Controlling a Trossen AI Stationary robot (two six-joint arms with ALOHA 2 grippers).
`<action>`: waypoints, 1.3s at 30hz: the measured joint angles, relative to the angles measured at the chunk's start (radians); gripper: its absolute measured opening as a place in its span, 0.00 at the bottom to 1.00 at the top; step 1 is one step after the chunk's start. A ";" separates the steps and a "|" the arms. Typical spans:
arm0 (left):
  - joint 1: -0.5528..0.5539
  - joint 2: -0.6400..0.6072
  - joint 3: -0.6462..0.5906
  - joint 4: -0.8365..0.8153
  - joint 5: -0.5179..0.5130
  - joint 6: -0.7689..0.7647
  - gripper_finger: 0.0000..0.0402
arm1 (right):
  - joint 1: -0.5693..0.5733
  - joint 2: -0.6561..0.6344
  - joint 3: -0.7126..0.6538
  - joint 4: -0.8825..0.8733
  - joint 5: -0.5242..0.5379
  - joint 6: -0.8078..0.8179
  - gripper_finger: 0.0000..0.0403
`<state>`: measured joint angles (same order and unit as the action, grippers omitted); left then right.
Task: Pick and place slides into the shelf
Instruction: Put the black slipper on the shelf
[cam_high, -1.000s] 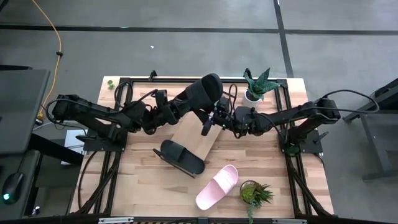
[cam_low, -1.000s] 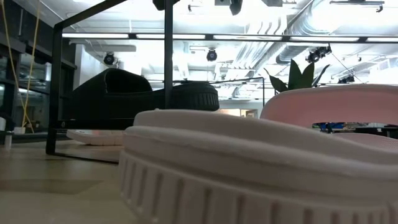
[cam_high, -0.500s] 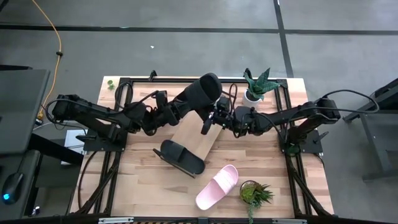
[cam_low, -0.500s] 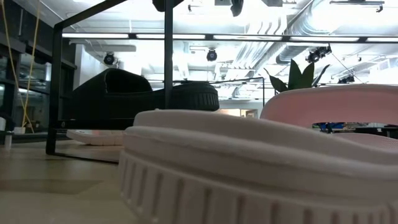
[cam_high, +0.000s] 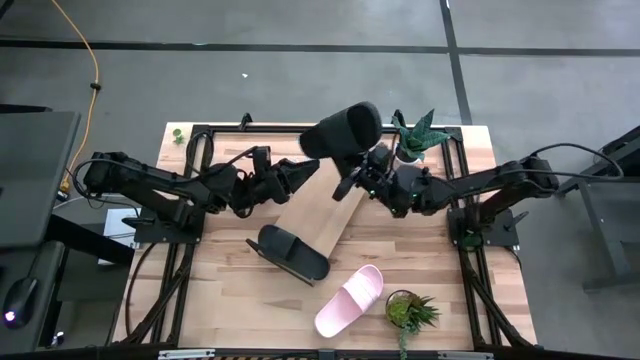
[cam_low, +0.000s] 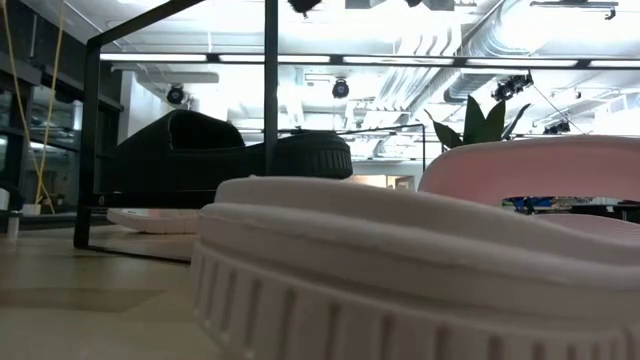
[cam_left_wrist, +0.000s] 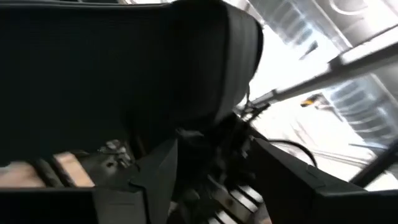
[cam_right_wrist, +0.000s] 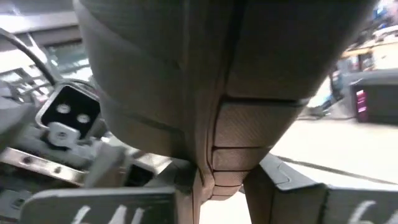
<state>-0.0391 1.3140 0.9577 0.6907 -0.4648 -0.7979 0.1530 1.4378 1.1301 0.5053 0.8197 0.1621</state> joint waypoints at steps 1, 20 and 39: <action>0.000 -0.002 0.000 0.002 0.019 -0.004 0.49 | 0.001 -0.019 0.000 -0.022 0.005 -0.005 0.15; 0.000 -0.082 -0.001 -0.219 0.667 -0.075 0.29 | -0.173 -0.158 0.001 -0.743 -0.650 0.504 0.15; -0.076 -0.181 0.001 -0.740 0.681 -0.021 0.05 | -0.338 -0.002 0.001 -0.778 -1.288 0.574 0.15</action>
<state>-0.1155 1.1330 0.9585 -0.0498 0.2163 -0.8187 -0.1849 1.4355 1.1309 -0.2729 -0.4681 0.7359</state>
